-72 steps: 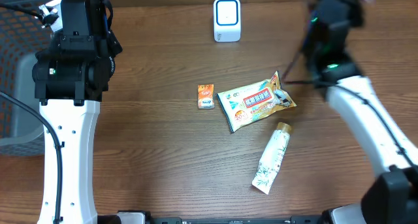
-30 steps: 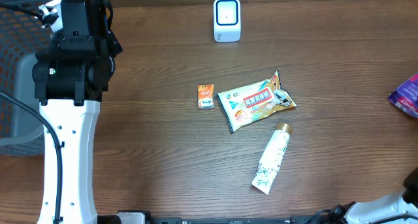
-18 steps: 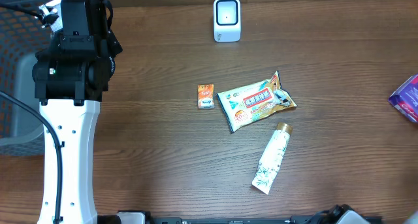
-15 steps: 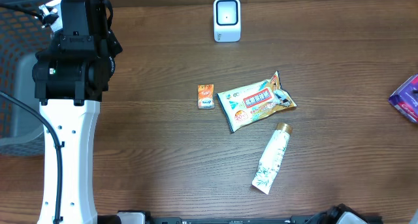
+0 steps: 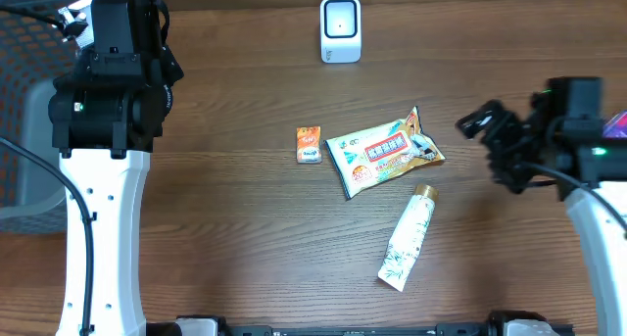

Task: Scan the item barcode
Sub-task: 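Reach the right gripper back to the snack bag and grasp it, then lift the snack bag and turn it over with the right gripper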

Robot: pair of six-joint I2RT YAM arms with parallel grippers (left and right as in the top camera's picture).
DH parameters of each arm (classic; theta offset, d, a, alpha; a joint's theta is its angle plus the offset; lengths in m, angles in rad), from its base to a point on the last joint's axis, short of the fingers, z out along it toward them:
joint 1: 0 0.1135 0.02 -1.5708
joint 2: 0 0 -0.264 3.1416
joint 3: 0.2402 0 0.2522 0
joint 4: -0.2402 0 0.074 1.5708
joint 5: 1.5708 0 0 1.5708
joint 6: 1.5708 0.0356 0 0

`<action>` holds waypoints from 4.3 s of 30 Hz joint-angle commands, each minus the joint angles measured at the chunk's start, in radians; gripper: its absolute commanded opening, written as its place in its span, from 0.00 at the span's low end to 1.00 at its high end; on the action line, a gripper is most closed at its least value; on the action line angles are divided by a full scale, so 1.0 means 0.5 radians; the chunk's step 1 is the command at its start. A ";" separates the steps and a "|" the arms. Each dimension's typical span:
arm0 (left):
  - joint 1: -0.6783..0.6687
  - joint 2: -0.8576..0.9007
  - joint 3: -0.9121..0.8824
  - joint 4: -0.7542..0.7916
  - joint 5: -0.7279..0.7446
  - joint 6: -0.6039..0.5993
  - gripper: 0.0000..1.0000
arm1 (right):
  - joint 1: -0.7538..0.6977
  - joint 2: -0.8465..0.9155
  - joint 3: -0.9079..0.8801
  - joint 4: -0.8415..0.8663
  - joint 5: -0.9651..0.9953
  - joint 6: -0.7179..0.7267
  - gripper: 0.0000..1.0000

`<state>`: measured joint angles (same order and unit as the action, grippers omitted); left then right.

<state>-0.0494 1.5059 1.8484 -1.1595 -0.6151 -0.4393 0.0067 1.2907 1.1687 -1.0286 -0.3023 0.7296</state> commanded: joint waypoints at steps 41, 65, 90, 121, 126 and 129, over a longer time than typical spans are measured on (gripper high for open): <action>0.011 0.010 0.021 0.001 -0.026 -0.013 1.00 | 1.088 1.014 -0.293 1.127 0.426 0.697 0.79; 0.011 0.010 0.021 0.000 -0.025 -0.013 1.00 | 1.088 1.159 -0.282 1.222 0.491 0.672 0.04; 0.011 0.010 0.021 0.000 -0.026 -0.013 1.00 | 1.067 0.415 0.031 0.818 -1.344 1.068 0.04; 0.011 0.010 0.021 0.001 -0.025 -0.013 1.00 | 0.690 1.311 0.031 1.746 -2.457 2.470 0.04; 0.011 0.010 0.021 0.000 -0.026 -0.013 1.00 | 0.573 1.371 0.031 1.771 -2.435 2.470 0.04; 0.012 0.010 0.021 0.000 -0.025 -0.013 1.00 | 0.462 1.371 0.031 1.772 -2.416 2.469 0.04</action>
<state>-0.0494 1.5059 1.8484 -1.1595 -0.6147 -0.4393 0.2951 1.9724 1.1606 -0.1482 -1.4845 1.9526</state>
